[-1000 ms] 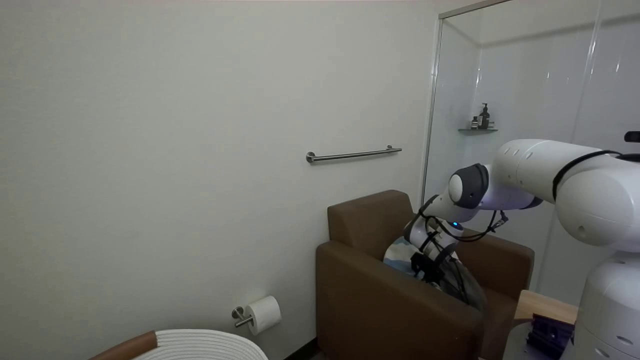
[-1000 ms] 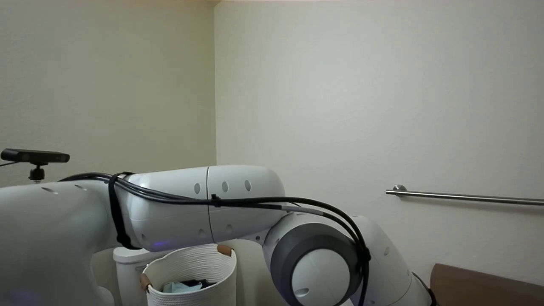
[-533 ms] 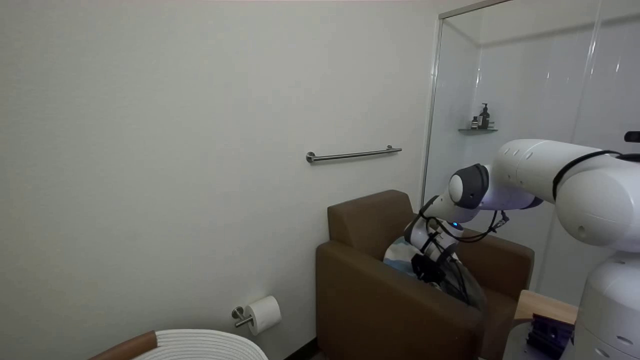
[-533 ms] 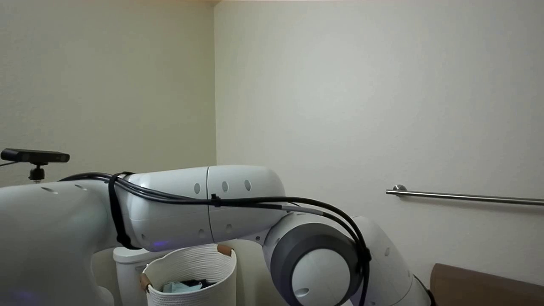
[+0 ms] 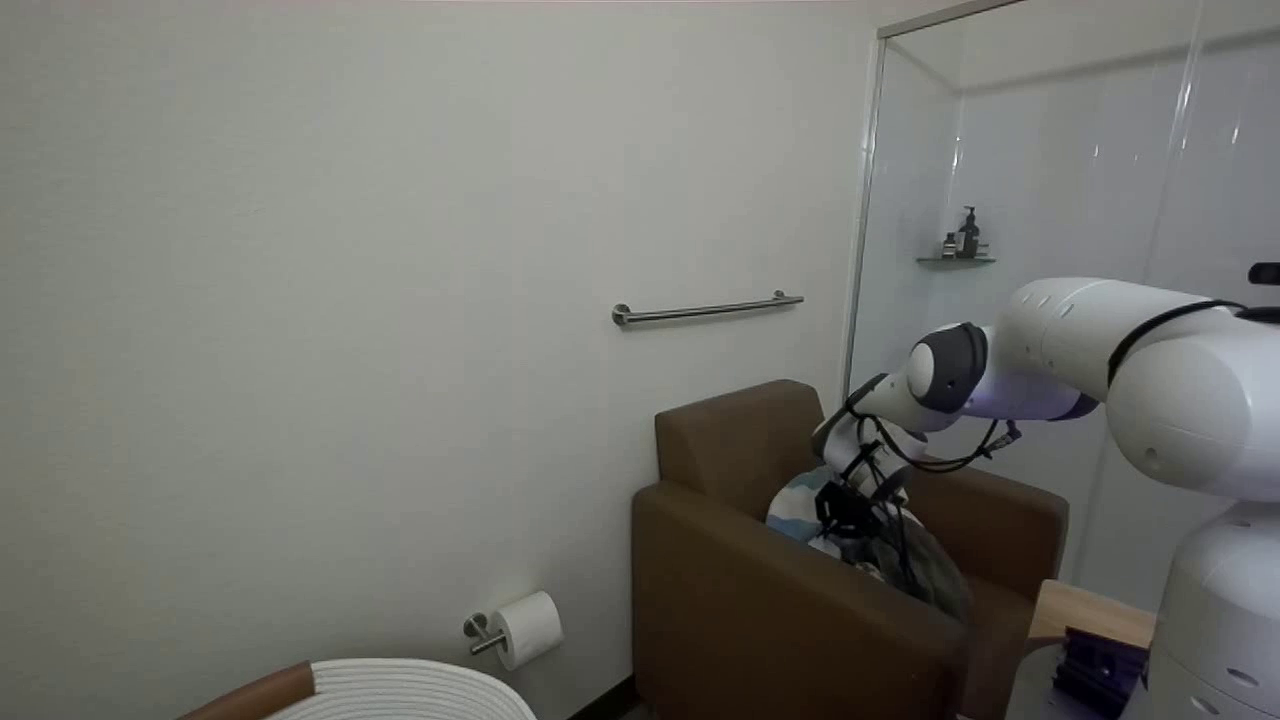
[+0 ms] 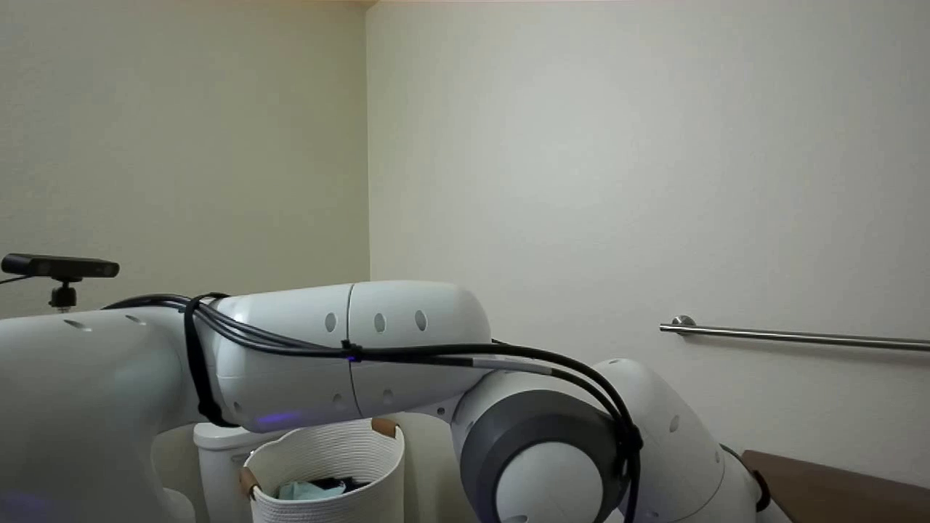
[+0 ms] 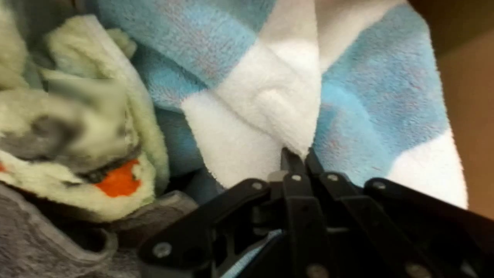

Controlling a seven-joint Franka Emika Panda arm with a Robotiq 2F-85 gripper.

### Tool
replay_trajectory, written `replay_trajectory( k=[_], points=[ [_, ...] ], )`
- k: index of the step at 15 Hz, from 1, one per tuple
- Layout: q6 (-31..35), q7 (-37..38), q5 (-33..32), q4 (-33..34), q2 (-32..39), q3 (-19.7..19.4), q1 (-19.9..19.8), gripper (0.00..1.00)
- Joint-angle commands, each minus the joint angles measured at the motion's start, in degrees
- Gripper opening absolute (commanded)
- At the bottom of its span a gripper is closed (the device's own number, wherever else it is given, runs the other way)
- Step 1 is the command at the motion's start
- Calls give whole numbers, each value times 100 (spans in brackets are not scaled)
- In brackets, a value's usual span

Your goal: Move the object from the basket to the couch and move the towel from the couch to the basket

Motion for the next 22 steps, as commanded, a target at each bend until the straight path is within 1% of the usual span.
replay_trajectory(
  k=[1, 3, 5, 8, 9, 10, 13, 15, 17, 20, 22],
  points=[
    [-174, -991, 303, 76, -124, 836, -641, 4],
    [-345, -1576, 448, -84, -228, 1365, -1078, 5],
    [-656, -2082, 575, -271, -333, 1810, -1542, 5],
    [-1143, -2933, 800, -795, -598, 2438, -2328, 4],
    [-1262, -3191, 872, -1021, -706, 2600, -2565, 4],
    [-1498, -3272, 856, -1286, -952, 2670, -2841, 4],
    [-1665, -3537, 888, -1994, -1440, 3023, -3403, 4],
    [-1550, -3600, 968, -2469, -1786, 3298, -3672, 4],
    [-1240, -3625, 1089, -2965, -2147, 3538, -3751, 4],
    [-323, -3689, 1373, -3667, -2647, 3964, -3736, 4],
    [334, -3826, 1680, -4013, -2879, 4390, -3817, 4]
  ],
)
